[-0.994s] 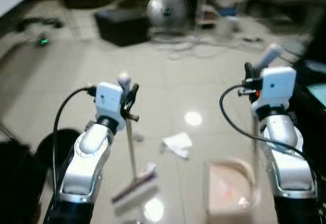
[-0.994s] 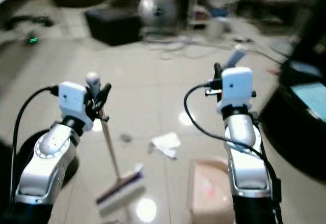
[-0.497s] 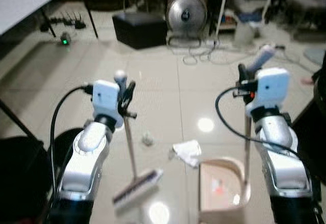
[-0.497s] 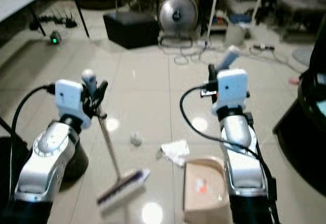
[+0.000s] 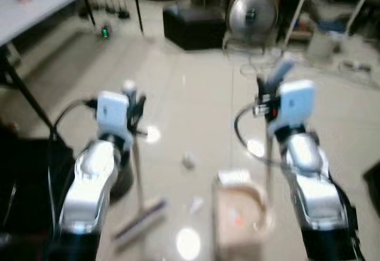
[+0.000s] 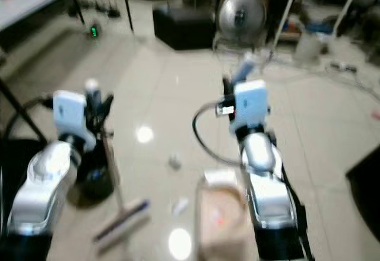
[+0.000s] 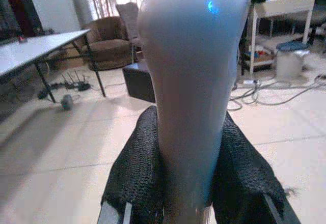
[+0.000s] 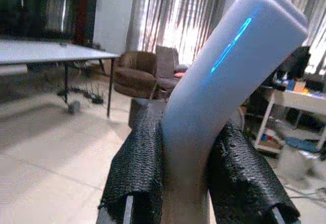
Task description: Sweep floor
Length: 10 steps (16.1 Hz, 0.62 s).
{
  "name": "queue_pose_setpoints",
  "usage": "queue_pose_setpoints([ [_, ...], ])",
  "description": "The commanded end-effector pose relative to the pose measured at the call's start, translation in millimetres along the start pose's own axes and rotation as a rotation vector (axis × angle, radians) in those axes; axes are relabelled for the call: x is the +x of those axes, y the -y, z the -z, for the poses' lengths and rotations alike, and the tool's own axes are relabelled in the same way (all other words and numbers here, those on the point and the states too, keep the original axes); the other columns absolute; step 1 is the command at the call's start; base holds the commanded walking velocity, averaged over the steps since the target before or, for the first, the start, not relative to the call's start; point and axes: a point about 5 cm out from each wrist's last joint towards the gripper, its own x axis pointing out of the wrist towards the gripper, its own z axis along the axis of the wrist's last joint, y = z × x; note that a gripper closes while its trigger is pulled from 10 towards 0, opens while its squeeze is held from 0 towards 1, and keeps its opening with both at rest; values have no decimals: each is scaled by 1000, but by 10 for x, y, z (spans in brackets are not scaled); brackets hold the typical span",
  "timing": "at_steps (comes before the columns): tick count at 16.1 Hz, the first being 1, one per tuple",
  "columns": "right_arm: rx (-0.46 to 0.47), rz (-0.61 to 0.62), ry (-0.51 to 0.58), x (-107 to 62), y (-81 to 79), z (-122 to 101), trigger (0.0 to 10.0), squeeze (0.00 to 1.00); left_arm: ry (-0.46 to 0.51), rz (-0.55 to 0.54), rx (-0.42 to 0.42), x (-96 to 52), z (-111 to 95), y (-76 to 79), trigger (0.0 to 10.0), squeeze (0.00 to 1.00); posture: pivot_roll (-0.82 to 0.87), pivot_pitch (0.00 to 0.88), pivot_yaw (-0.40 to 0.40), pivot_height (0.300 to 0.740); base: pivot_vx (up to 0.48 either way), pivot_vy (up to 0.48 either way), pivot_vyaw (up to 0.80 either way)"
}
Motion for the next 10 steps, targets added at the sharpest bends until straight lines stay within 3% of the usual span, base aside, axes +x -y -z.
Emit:
queue_pose_setpoints([
  [1,-27,34,16,-10,104,-23,10000,0,45,34,2,53,-105,71,10000,0,-56,36,24,740,341,0,0],
  [10,-28,110,-53,-150,190,123,10000,0,33,80,-5,76,-70,130,10000,0,-68,32,45,740,339,0,0],
])
